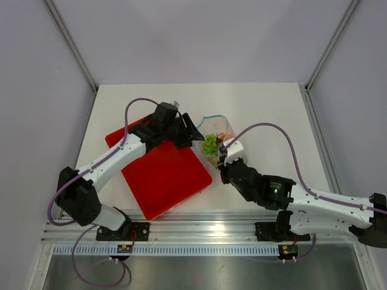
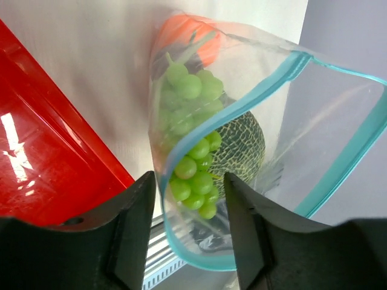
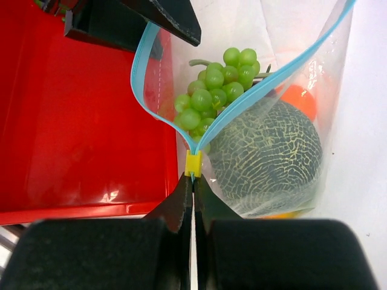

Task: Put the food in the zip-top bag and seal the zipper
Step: Zip the zipper food storage bag at the center of the board.

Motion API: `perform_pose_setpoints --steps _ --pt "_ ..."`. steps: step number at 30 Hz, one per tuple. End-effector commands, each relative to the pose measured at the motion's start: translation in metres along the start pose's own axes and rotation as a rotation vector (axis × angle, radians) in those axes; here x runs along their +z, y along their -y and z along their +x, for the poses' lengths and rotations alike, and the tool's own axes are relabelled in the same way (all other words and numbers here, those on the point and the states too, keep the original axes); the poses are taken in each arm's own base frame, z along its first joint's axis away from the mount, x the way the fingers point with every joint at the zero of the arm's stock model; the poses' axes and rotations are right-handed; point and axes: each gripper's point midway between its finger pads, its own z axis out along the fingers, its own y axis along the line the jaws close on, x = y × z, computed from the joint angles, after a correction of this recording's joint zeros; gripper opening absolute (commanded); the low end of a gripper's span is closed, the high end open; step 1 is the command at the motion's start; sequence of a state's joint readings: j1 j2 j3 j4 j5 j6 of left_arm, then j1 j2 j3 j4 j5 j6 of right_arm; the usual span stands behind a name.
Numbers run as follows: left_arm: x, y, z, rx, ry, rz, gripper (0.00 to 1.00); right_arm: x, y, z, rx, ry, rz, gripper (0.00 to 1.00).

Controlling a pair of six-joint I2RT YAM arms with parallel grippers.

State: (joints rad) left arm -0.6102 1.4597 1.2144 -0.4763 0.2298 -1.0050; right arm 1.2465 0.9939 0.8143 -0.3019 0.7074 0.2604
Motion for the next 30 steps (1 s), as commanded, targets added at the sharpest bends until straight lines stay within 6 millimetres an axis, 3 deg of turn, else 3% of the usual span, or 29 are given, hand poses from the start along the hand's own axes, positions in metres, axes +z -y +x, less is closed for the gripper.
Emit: perform_pose_setpoints --steps 1,5,11,15,19,24,30 --pt "-0.026 0.028 -0.012 0.111 0.060 0.105 0.59 -0.008 -0.006 -0.018 0.027 0.069 -0.117 0.00" --pt "-0.048 0.033 -0.029 0.318 0.151 0.099 0.67 -0.021 0.005 -0.021 0.022 0.093 -0.136 0.00" --pt "-0.095 0.083 -0.034 0.683 0.265 0.322 0.68 -0.037 0.019 -0.024 0.022 0.109 -0.133 0.00" --pt "-0.113 0.105 -0.022 0.891 0.286 0.469 0.66 -0.049 0.033 -0.035 0.030 0.138 -0.105 0.00" --pt "-0.129 0.127 0.005 1.055 0.246 0.637 0.66 -0.062 0.041 -0.044 0.050 0.165 -0.108 0.00" --pt "-0.123 0.141 0.046 1.242 0.154 0.678 0.72 -0.070 0.047 -0.048 0.059 0.166 -0.106 0.00" --pt "-0.101 0.127 0.085 1.439 0.027 0.677 0.73 -0.075 0.053 -0.048 0.074 0.165 -0.092 0.00"
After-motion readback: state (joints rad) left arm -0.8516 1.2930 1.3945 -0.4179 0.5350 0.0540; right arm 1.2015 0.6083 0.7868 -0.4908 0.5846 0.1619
